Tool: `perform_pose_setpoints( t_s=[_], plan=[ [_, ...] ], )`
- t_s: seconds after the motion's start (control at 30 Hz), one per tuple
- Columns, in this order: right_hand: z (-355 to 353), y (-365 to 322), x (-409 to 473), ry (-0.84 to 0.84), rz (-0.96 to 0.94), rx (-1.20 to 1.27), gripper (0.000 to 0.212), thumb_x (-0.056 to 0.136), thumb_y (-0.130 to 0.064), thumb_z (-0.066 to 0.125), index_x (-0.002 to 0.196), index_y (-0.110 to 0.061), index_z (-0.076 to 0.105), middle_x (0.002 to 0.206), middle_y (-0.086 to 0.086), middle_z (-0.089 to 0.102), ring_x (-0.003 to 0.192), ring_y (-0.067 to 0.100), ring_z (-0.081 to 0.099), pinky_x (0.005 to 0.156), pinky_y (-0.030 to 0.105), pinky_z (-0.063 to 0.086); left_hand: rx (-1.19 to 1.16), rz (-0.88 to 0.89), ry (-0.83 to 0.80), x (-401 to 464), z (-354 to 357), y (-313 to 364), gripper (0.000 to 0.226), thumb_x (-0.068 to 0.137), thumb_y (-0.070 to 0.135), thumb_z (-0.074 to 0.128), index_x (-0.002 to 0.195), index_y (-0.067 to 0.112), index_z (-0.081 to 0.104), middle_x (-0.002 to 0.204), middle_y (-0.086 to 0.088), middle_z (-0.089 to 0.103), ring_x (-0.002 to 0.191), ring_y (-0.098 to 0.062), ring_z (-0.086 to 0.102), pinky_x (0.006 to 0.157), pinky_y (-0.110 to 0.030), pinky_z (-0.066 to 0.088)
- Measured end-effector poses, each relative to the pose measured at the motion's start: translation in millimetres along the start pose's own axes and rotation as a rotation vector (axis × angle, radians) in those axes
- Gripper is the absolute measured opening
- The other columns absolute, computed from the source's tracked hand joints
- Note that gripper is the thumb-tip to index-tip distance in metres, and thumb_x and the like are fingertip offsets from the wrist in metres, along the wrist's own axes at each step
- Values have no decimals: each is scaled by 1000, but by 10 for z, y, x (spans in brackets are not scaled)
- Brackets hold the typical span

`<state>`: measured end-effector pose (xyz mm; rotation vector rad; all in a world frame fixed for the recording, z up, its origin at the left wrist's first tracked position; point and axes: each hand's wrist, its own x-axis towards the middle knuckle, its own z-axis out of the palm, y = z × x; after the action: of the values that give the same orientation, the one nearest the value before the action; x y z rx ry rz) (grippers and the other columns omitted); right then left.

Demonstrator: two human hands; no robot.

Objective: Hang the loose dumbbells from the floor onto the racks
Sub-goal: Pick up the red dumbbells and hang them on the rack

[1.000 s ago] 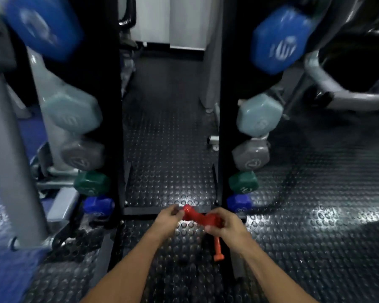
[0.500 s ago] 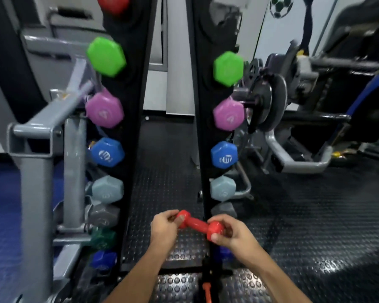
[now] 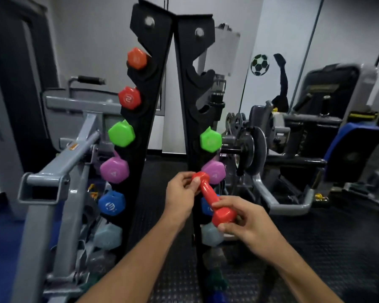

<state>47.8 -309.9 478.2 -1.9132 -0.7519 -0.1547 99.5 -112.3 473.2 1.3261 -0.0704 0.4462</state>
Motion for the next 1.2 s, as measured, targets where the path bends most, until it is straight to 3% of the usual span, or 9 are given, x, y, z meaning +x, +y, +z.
perform_pose_setpoints(
  t_s=[0.1, 0.17, 0.3, 0.37, 0.47, 0.6, 0.77, 1.03, 1.2],
  plan=[
    [-148, -228, 87, 31, -67, -11, 51, 80, 3, 80, 116, -32, 73, 133, -9, 67, 122, 16, 66, 98, 34, 56, -19, 33, -9, 118, 159, 371, 9, 97, 3, 66, 102, 10, 69, 96, -12, 75, 87, -17, 74, 83, -33, 62],
    [-189, -339, 141, 103, -106, -55, 56, 79, 10, 78, 113, -34, 73, 130, -10, 69, 116, 16, 69, 96, 41, 58, -9, 73, -26, 182, 220, 562, 8, 96, 8, 70, 103, 12, 68, 100, -11, 74, 92, -19, 74, 84, -34, 62],
    [-180, -512, 247, 272, -191, -103, 57, 79, 12, 77, 115, -33, 71, 132, -15, 68, 119, 12, 67, 98, 43, 58, 198, 198, 80, 445, 286, 811, 33, 98, 36, 67, 124, 18, 60, 124, -1, 65, 104, -11, 66, 91, -30, 57],
    [-200, -636, 313, 349, -224, -95, 54, 80, 10, 79, 115, -30, 71, 129, -19, 68, 118, 8, 67, 98, 36, 58, 294, 240, 145, 613, 263, 918, 43, 98, 32, 66, 136, 18, 51, 136, -3, 56, 112, -12, 60, 97, -30, 52],
    [-273, -832, 475, 430, -229, -79, 45, 83, -3, 81, 117, -30, 69, 114, -18, 71, 105, 9, 70, 90, 32, 59, 418, 193, 95, 811, 230, 998, 73, 93, 22, 69, 155, 25, 31, 145, -8, 51, 132, -25, 53, 113, -47, 44],
    [-385, -979, 806, 490, -208, -97, 39, 84, -14, 83, 118, -29, 69, 108, -10, 72, 97, 8, 70, 88, 30, 59, 603, 179, 24, 918, 274, 1031, 94, 95, 15, 68, 164, 29, 6, 149, -14, 52, 136, -32, 51, 115, -46, 41],
    [-493, -984, 1304, 519, -154, -156, 38, 85, -19, 83, 120, -24, 69, 105, -3, 74, 95, 10, 72, 90, 38, 61, 618, 126, 9, 938, 282, 985, 95, 101, 16, 60, 160, 45, -9, 136, -15, 61, 123, -32, 61, 99, -37, 46],
    [-599, -1091, 1987, 447, -123, -309, 34, 88, -27, 80, 119, -30, 66, 108, 0, 73, 92, 24, 73, 88, 51, 60, 577, 168, -11, 1005, 212, 886, 96, 101, 15, 59, 156, 56, -7, 132, -9, 66, 121, -28, 63, 103, -40, 48],
    [-533, -1102, 2252, 430, -58, -338, 35, 88, -29, 80, 121, -27, 68, 111, 0, 72, 106, 21, 68, 98, 42, 54, 570, 186, -6, 1032, 206, 874, 94, 101, 13, 59, 159, 51, -4, 135, -8, 64, 124, -27, 61, 102, -35, 46]
  ],
)
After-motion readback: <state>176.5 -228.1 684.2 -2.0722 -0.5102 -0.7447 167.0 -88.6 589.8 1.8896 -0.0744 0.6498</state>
